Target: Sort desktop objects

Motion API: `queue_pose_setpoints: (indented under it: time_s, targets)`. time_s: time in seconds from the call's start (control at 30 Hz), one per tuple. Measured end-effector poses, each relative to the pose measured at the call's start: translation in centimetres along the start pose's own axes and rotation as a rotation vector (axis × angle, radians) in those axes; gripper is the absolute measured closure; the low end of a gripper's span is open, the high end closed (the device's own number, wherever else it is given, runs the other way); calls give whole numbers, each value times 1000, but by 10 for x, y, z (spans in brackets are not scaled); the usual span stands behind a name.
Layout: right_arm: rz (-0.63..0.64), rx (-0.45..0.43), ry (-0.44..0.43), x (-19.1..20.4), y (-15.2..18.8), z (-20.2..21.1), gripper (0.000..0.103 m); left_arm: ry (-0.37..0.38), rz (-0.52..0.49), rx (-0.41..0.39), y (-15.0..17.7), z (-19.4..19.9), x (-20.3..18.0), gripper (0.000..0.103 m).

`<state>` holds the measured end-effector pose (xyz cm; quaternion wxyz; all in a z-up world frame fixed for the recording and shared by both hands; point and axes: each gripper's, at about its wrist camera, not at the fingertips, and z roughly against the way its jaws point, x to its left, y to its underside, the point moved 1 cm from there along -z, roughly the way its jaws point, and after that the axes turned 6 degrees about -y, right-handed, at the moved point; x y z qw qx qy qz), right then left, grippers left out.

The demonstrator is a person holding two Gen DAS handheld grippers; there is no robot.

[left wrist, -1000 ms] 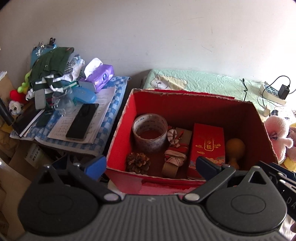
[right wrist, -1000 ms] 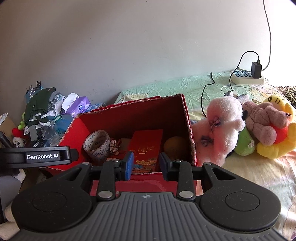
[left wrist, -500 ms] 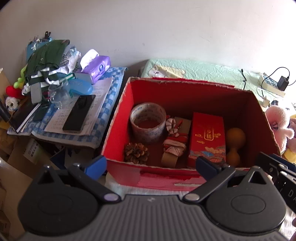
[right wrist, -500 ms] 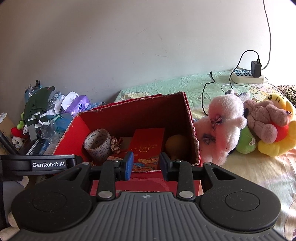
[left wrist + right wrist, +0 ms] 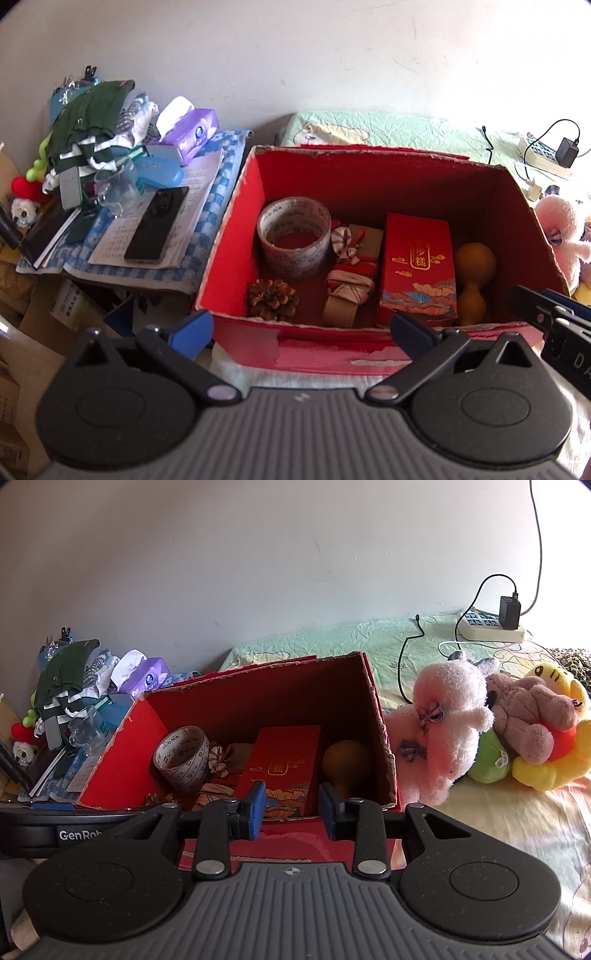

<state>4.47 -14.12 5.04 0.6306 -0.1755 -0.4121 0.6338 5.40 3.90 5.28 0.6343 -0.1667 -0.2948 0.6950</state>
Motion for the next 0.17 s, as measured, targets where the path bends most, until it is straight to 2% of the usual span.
queue_pose_setpoints:
  time_s: [0.17]
  targets:
    - [-8,-27,10,-3,-6,2,69,10,15,-23,-7,4,2,3]
